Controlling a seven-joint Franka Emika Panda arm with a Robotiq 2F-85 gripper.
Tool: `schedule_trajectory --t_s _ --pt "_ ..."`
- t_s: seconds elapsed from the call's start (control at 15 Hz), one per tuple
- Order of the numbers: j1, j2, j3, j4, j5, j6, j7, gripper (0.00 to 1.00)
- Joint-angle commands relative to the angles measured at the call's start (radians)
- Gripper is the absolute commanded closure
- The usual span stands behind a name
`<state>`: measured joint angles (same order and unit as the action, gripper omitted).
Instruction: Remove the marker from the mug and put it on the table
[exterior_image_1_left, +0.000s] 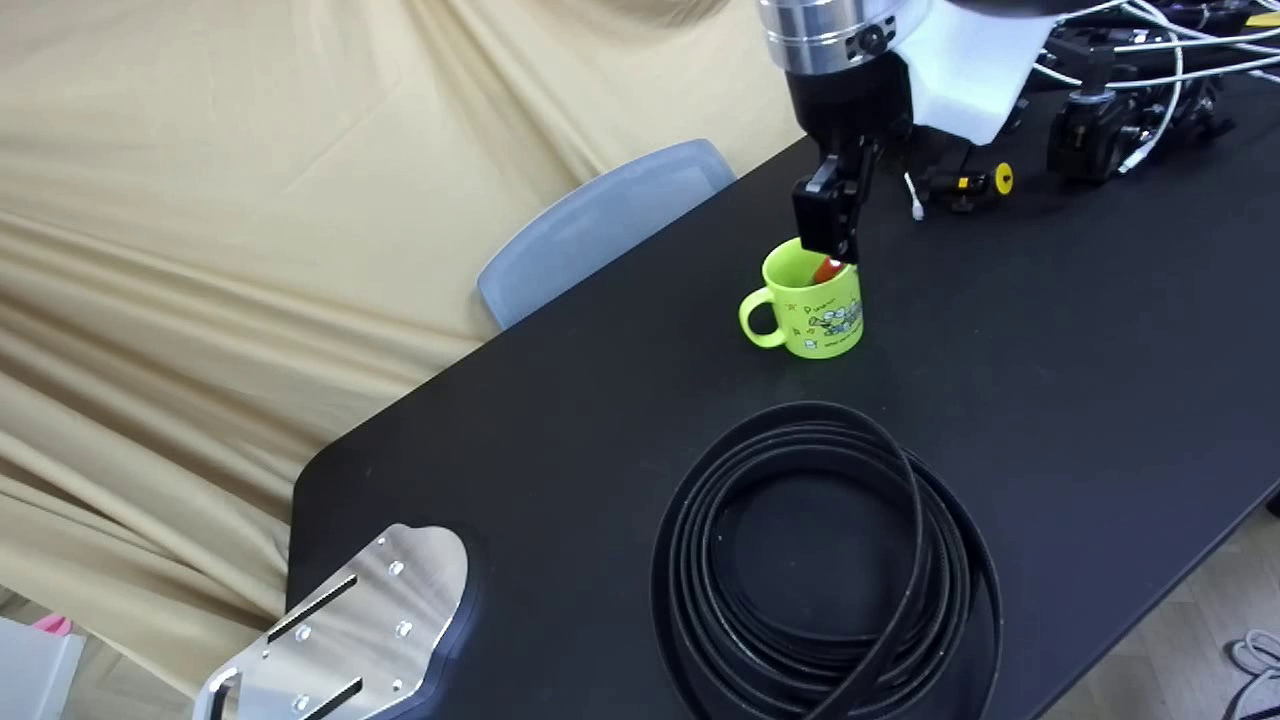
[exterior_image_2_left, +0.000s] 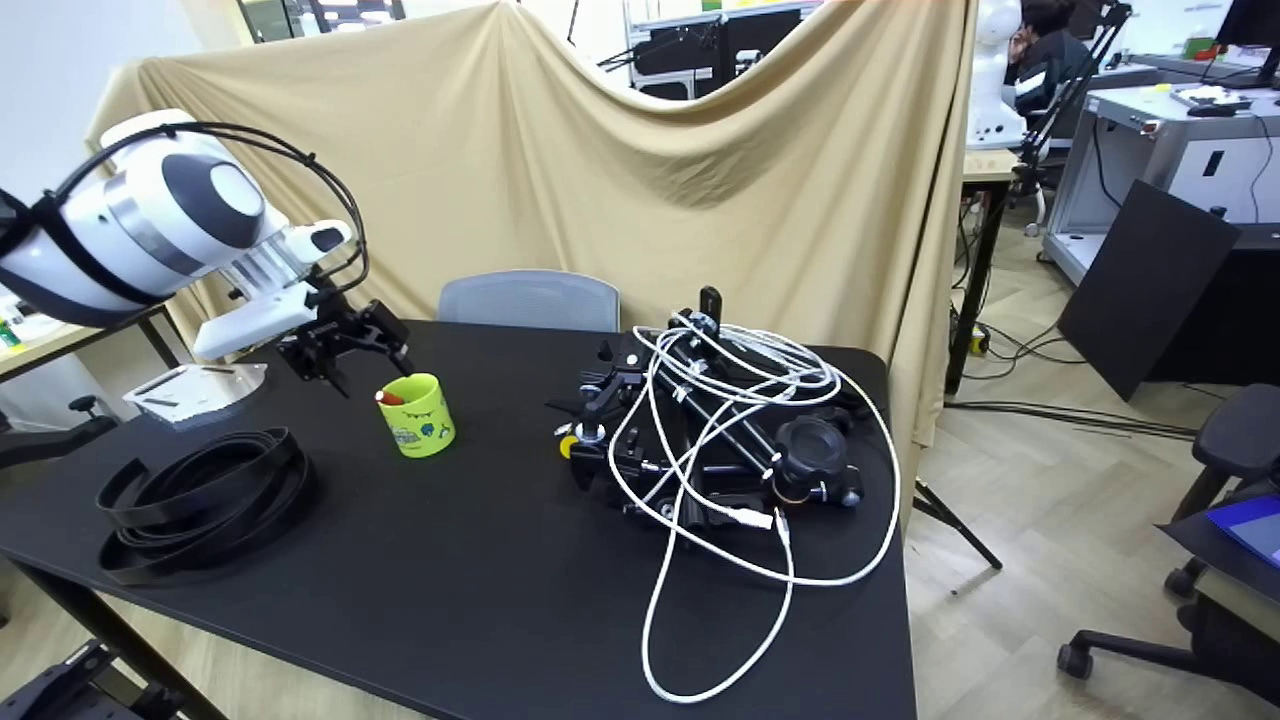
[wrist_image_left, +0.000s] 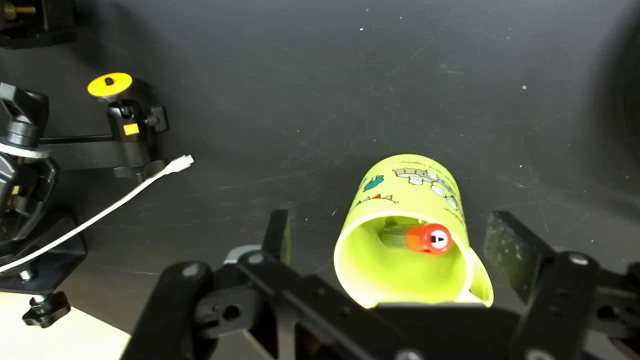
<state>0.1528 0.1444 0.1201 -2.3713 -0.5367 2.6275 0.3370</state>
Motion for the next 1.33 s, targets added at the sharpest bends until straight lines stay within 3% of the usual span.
schedule_trajectory --t_s 0.0,0.2,0.27,0.33,1.0,1.07,1.27 --pt "0.03 0.059 -0.024 0.056 -0.016 0.021 -0.011 0.0" --pt "0.048 0.091 -0.038 0.083 -0.01 0.027 -0.023 0.0" --pt "0.053 0.1 -0.041 0.091 -0.007 0.027 -0.032 0.07" --pt "0.058 0.108 -0.046 0.096 -0.004 0.027 -0.036 0.27" --pt "0.087 0.153 -0.066 0.129 0.02 0.034 -0.079 0.95" --pt "0.087 0.147 -0.064 0.125 0.026 0.034 -0.084 0.99" --pt "0.081 0.1 -0.049 0.1 0.074 0.013 -0.11 0.95"
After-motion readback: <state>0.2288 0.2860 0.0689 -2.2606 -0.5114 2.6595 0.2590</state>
